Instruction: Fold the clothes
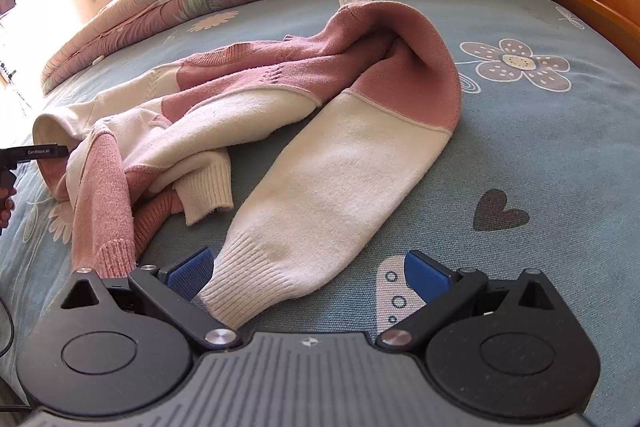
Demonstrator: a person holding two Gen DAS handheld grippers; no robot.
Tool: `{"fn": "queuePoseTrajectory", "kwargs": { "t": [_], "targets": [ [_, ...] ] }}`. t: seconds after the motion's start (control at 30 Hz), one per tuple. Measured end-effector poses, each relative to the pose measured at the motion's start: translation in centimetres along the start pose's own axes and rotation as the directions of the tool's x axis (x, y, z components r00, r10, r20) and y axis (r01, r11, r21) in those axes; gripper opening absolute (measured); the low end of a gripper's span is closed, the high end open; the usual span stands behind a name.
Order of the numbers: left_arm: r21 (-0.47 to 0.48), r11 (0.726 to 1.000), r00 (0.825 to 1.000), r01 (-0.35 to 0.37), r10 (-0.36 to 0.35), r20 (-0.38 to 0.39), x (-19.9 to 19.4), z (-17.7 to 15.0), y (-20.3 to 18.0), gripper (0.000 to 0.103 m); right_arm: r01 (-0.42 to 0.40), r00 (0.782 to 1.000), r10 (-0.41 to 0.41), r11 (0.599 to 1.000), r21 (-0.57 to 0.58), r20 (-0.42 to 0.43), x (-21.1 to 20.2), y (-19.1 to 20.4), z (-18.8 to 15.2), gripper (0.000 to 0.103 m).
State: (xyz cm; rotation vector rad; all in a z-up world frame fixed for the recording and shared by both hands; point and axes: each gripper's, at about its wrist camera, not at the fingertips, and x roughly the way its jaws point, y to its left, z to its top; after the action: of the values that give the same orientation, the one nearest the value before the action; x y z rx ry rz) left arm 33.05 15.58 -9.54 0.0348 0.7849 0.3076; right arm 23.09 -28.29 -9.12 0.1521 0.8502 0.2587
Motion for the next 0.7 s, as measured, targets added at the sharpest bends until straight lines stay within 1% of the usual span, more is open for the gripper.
{"fn": "queuePoseTrajectory", "kwargs": {
  "t": [0.03, 0.07, 0.1, 0.13, 0.27, 0.33, 0.4, 0.43, 0.5, 0.57, 0.6, 0.7],
  "targets": [
    [-0.037, 0.999, 1.0, 0.017, -0.017, -0.018, 0.3, -0.7, 0.5, 0.102, -0.002, 1.0, 0.002, 1.0, 0.002, 0.0, 0.0, 0.1, 0.0, 0.103],
    [-0.076, 0.997, 0.999, 0.033, -0.034, -0.013, 0.3, -1.2, 1.0, 0.103, -0.007, 1.0, 0.007, 1.0, 0.001, 0.001, -0.1, 0.2, 0.0, 0.103],
    [-0.079, 0.996, 1.0, 0.028, -0.029, -0.006, 0.2, -1.2, 1.2, 0.103, -0.015, 1.0, 0.015, 1.0, -0.003, 0.001, -0.2, 0.4, 0.1, 0.103],
    [-0.067, 0.998, 1.0, 0.014, -0.014, -0.001, 0.2, -1.1, 1.3, 0.103, -0.022, 1.0, 0.022, 1.0, -0.008, 0.001, -0.3, 0.6, 0.2, 0.103],
    [-0.018, 0.996, 0.996, -0.088, 0.088, 0.016, 0.3, 0.1, 2.2, 0.102, -0.034, 0.999, 0.035, 0.998, -0.049, 0.019, -0.9, 1.8, 0.5, 0.103],
    [0.018, 0.989, 0.989, -0.15, 0.15, 0.022, 0.4, 0.8, 3.2, 0.102, -0.037, 0.999, 0.038, 0.997, -0.063, 0.027, -1.1, 2.2, 0.6, 0.103],
    [0.063, 0.973, 0.975, -0.221, 0.219, 0.04, 0.4, 1.4, 4.1, 0.102, -0.039, 0.999, 0.041, 0.997, -0.067, 0.027, -1.1, 2.3, 0.7, 0.103],
    [0.089, 0.961, 0.965, -0.26, 0.256, 0.055, 0.4, 1.8, 4.7, 0.102, -0.039, 0.999, 0.041, 0.997, -0.066, 0.027, -1.1, 2.4, 0.7, 0.103],
    [0.121, 0.933, 0.939, -0.338, 0.328, 0.1, 0.1, 3.1, 6.1, 0.102, -0.035, 0.999, 0.037, 0.997, -0.065, 0.026, -1.0, 2.3, 0.8, 0.103],
    [0.148, 0.901, 0.91, -0.407, 0.384, 0.157, -0.5, 4.3, 6.7, 0.102, -0.029, 0.999, 0.03, 0.998, -0.062, 0.023, -0.9, 2.2, 0.7, 0.103],
    [0.148, 0.901, 0.909, -0.408, 0.386, 0.157, -0.5, 4.4, 6.8, 0.102, -0.027, 0.999, 0.028, 0.998, -0.058, 0.021, -0.8, 2.2, 0.7, 0.103],
    [0.127, 0.921, 0.928, -0.368, 0.355, 0.117, 0.1, 3.8, 6.9, 0.102, -0.031, 0.999, 0.032, 0.998, -0.051, 0.011, -0.5, 2.3, 0.4, 0.103]
  ]
}}
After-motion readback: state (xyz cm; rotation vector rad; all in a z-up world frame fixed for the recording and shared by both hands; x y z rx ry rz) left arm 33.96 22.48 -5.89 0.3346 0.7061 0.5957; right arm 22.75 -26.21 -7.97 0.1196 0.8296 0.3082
